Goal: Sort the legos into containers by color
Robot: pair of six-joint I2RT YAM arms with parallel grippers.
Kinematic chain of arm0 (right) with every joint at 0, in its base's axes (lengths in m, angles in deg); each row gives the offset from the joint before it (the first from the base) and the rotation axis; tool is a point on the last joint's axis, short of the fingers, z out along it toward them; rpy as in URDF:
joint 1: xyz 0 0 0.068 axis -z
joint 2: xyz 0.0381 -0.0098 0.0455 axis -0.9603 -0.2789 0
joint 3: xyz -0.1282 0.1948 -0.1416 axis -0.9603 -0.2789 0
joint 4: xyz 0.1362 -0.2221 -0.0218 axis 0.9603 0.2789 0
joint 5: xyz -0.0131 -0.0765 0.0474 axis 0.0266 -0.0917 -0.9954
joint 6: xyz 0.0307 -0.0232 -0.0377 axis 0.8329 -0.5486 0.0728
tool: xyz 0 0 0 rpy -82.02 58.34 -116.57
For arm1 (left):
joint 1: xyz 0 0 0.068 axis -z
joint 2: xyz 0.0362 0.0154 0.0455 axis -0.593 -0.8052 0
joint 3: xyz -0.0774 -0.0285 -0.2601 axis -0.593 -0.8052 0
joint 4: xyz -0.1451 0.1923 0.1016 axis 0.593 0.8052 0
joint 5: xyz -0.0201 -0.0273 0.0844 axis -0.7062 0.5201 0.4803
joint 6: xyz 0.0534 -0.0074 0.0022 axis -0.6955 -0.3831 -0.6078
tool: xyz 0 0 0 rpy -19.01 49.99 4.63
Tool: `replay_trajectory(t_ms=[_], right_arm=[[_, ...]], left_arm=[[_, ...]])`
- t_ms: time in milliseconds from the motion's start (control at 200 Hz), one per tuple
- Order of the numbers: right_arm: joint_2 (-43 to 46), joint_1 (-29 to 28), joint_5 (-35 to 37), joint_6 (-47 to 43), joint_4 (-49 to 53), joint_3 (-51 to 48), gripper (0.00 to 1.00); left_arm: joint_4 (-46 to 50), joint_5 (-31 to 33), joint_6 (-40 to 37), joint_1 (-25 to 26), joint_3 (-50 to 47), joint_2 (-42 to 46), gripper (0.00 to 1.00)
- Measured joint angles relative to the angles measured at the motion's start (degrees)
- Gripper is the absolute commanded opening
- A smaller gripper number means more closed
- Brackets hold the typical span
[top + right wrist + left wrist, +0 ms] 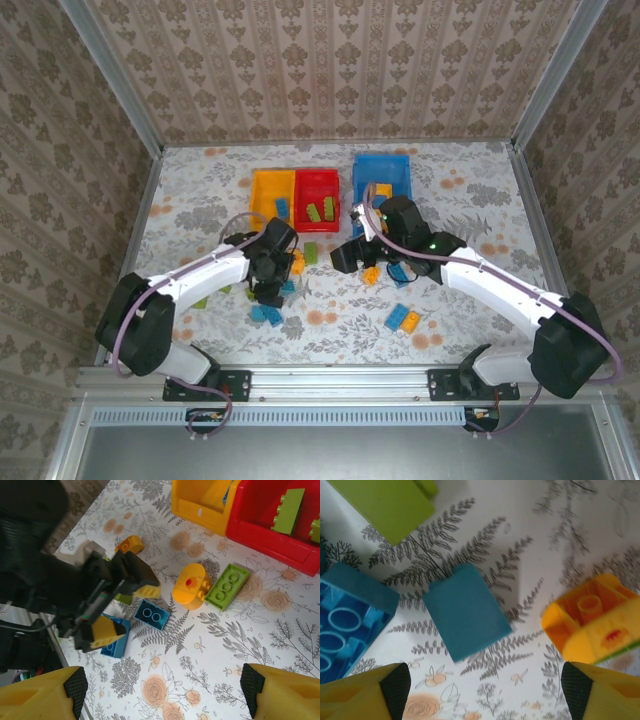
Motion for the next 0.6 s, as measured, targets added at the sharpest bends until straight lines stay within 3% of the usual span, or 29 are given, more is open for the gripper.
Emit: replay_trajectory(t_ms=[340, 600], right_arm=[[-0.24, 0.00, -0.57, 0.02, -0.11, -0.48, 0.83], [-2.27, 0.00, -1.29, 0.02, -0.20, -0.46, 0.83]], left_arm=[[-7.65, 2.03, 3.93, -0.50, -1.01, -4.24, 0.67], [-7.58, 1.97, 4.20, -0.85, -1.07, -5.49, 0.60]])
